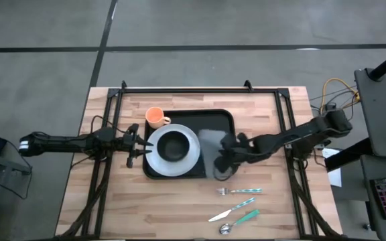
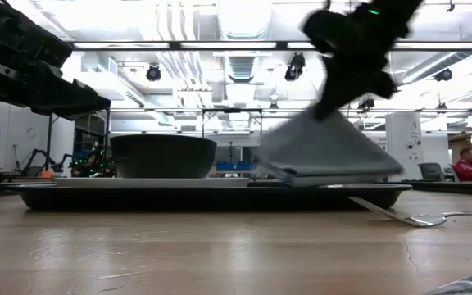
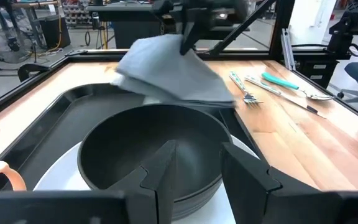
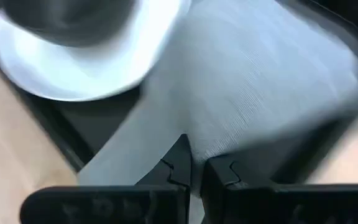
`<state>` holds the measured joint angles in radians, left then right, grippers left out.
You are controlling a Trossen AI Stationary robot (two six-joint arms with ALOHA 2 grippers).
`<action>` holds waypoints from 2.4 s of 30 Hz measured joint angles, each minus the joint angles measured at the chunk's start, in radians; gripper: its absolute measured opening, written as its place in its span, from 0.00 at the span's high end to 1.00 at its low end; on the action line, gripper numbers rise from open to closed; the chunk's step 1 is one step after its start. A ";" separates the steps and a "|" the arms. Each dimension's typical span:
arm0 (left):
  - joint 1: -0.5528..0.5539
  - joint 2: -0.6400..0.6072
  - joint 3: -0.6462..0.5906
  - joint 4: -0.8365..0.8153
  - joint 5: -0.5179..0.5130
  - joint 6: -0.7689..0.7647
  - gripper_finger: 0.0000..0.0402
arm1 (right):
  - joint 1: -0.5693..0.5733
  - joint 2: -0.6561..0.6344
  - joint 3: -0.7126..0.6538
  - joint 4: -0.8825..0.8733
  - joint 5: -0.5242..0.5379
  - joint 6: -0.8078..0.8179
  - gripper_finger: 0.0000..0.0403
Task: Set up tray
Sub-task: Put the gray napkin on the black tray
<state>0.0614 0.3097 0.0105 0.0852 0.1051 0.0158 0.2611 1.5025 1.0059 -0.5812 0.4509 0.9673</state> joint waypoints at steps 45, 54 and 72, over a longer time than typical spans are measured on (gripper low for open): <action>0.000 0.011 0.000 0.000 0.000 0.000 0.74 | -0.268 -0.055 -0.357 0.456 -0.203 -0.096 0.98; 0.000 0.011 0.000 0.000 0.000 0.000 0.74 | -0.287 -0.061 -0.352 0.456 -0.291 -0.154 0.97; 0.000 0.011 0.000 0.000 0.000 0.000 0.74 | -0.288 -0.061 -0.254 0.286 -0.332 -0.206 0.73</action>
<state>0.0612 0.3206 0.0109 0.0856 0.1055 0.0160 -0.0265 1.4414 0.7521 -0.2951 0.1186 0.7612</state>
